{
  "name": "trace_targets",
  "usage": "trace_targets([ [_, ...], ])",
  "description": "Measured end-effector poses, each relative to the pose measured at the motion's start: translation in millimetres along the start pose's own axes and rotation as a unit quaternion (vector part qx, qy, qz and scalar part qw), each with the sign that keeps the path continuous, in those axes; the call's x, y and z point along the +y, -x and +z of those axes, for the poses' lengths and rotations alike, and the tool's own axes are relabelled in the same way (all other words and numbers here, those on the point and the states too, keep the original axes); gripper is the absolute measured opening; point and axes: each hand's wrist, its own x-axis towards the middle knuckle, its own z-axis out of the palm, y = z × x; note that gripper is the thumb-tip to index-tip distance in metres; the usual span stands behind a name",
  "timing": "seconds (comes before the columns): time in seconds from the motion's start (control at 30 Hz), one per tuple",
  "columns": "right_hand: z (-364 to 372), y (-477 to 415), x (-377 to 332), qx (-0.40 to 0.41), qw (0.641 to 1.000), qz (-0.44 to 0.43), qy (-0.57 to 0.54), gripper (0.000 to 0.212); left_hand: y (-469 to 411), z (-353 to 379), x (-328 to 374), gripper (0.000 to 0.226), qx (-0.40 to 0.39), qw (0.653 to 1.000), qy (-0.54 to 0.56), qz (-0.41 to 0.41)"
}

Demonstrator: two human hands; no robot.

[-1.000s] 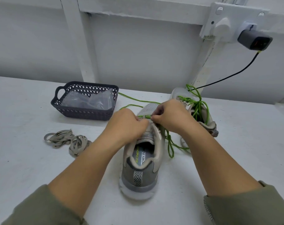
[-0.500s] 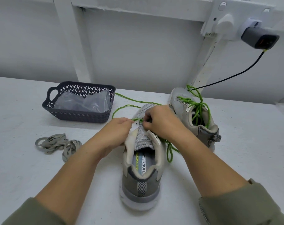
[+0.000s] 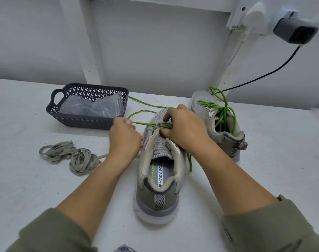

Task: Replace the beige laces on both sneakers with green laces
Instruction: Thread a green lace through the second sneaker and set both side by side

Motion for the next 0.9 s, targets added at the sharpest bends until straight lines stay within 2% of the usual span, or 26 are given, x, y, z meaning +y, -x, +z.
trace_targets([
  [0.07,-3.9,-0.3,1.3,0.01,1.0,0.008,0.024,0.035,4.5,-10.6,-1.1,0.018,0.046,0.986,-0.163,0.012],
  [0.13,-4.1,-0.6,-1.1,0.006,1.0,0.007,0.023,0.034,10.3,-17.6,1.3,0.029,0.068,0.936,-0.342,0.055],
  [0.17,-3.5,-0.5,-3.4,0.003,1.0,0.005,0.019,0.032,11.3,-18.1,4.4,0.031,0.075,0.917,-0.378,0.106],
  [0.23,-2.0,-1.0,-5.3,0.001,1.0,0.006,0.009,0.027,7.1,-10.6,5.7,0.025,0.04,0.898,-0.364,0.244],
  [0.3,-2.0,-0.2,-5.7,0.001,1.0,0.008,-0.002,0.021,2.6,-5.4,5.2,0.018,-0.013,0.888,-0.337,0.312],
  [0.37,-1.2,0.5,-4.3,0.0,1.0,0.012,-0.006,0.018,1.0,-9.0,4.0,0.02,-0.019,0.9,-0.344,0.265],
  [0.43,-0.4,0.8,-2.4,-0.002,1.0,0.021,-0.009,0.019,4.8,-18.7,4.8,0.03,0.012,0.907,-0.398,0.138],
  [0.5,0.5,0.6,-1.4,-0.005,0.999,0.029,-0.016,0.02,12.2,-26.4,8.9,0.041,0.015,0.889,-0.456,0.032],
  [0.53,0.8,0.4,-1.4,-0.005,0.999,0.03,-0.016,0.02,15.3,-27.7,12.4,0.044,0.015,0.882,-0.47,0.036],
  [0.57,1.2,0.3,-2.4,-0.005,0.999,0.028,-0.015,0.019,16.1,-26.4,15.3,0.045,0.014,0.881,-0.468,0.073],
  [0.67,1.3,0.2,-4.1,-0.003,1.0,0.025,-0.013,0.018,7.5,-15.2,18.9,0.035,-0.037,0.878,-0.397,0.266],
  [0.73,0.9,0.4,-3.4,-0.003,0.999,0.029,-0.017,0.017,1.9,-15.1,17.5,0.023,-0.053,0.873,-0.387,0.292],
  [0.77,1.1,0.9,-2.5,-0.004,0.999,0.033,-0.019,0.017,0.9,-19.5,14.4,0.024,-0.042,0.875,-0.407,0.258],
  [0.83,1.6,0.8,0.4,-0.006,0.999,0.043,-0.024,0.018,5.2,-32.2,9.7,0.033,-0.025,0.872,-0.474,0.119],
  [0.9,2.8,0.3,1.7,-0.007,0.998,0.048,-0.029,0.019,14.1,-40.8,9.5,0.043,-0.033,0.853,-0.522,-0.004],
])
